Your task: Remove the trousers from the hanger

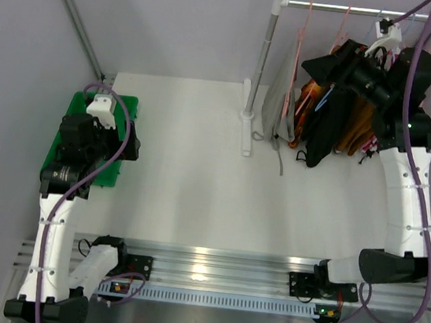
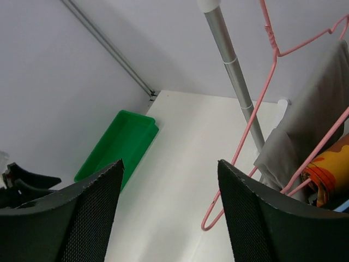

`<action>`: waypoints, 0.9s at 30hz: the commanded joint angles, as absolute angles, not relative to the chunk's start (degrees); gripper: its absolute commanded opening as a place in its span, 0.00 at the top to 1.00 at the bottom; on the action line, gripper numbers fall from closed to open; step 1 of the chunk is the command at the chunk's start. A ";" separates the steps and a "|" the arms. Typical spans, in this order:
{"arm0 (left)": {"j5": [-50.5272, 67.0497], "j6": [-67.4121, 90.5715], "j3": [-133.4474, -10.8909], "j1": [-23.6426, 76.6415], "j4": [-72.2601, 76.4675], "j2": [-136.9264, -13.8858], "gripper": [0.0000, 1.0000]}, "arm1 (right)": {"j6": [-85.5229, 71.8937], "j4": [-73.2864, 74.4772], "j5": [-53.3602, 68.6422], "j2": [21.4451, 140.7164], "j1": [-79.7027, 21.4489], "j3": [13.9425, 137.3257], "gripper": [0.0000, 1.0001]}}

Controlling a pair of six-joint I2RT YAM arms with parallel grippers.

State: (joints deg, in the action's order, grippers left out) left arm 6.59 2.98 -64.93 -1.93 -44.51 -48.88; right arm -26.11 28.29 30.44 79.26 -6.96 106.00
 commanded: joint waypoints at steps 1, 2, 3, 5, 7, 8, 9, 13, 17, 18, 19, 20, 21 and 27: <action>5.46 5.36 -64.51 -2.37 -41.05 -48.52 0.01 | -29.27 22.94 27.69 83.84 -8.35 109.24 0.31; 5.01 5.45 -64.25 -2.37 -40.61 -48.43 0.01 | -29.35 22.77 27.60 85.85 -8.35 109.68 0.32; 5.18 5.45 -63.81 -2.37 -40.43 -48.25 0.01 | -29.44 22.68 27.25 86.83 -8.44 110.21 0.33; 5.62 5.62 -63.20 -2.37 -38.95 -47.90 0.01 | -29.53 22.85 27.07 89.29 -8.70 110.74 0.34; 7.02 5.71 -62.23 -2.37 -37.36 -47.29 0.01 | -29.62 22.85 26.46 91.48 -8.96 111.00 0.34; 7.73 5.71 -61.88 -2.37 -36.48 -46.94 0.01 | -29.79 22.85 26.46 92.10 -8.96 111.18 0.35; 9.13 5.89 -61.35 -2.37 -34.47 -46.76 0.01 | -29.88 22.68 26.19 92.72 -9.14 111.27 0.35; 13.70 6.15 -61.00 -2.37 -30.15 -46.67 0.01 | -29.71 22.06 26.37 96.14 -10.28 112.32 0.38; 16.26 6.42 -61.79 -2.46 -29.09 -48.51 0.01 | -29.36 21.36 26.19 99.05 -11.86 114.51 0.39; 16.43 6.50 -61.96 -2.37 -29.00 -48.95 0.01 | -29.27 21.27 25.93 99.49 -12.56 114.87 0.41; 16.52 6.68 -61.96 -2.29 -29.09 -49.48 0.01 | -29.27 21.27 25.75 100.54 -12.92 115.31 0.41; 16.52 6.68 -61.96 -2.37 -29.09 -49.66 0.01 | -29.09 21.27 25.49 100.98 -13.09 116.10 0.41; 16.61 6.85 -61.88 -2.37 -28.92 -49.75 0.01 | -29.18 21.36 24.62 101.51 -13.44 116.36 0.41; 17.40 8.17 -61.79 -2.29 -28.04 -49.13 0.01 | -30.41 21.80 21.80 105.20 -13.62 118.21 0.45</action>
State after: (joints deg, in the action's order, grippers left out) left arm 15.59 6.85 -61.28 -2.11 -32.80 -49.98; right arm -29.32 24.80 23.90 103.81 -13.02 115.20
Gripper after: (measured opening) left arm 0.990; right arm 0.556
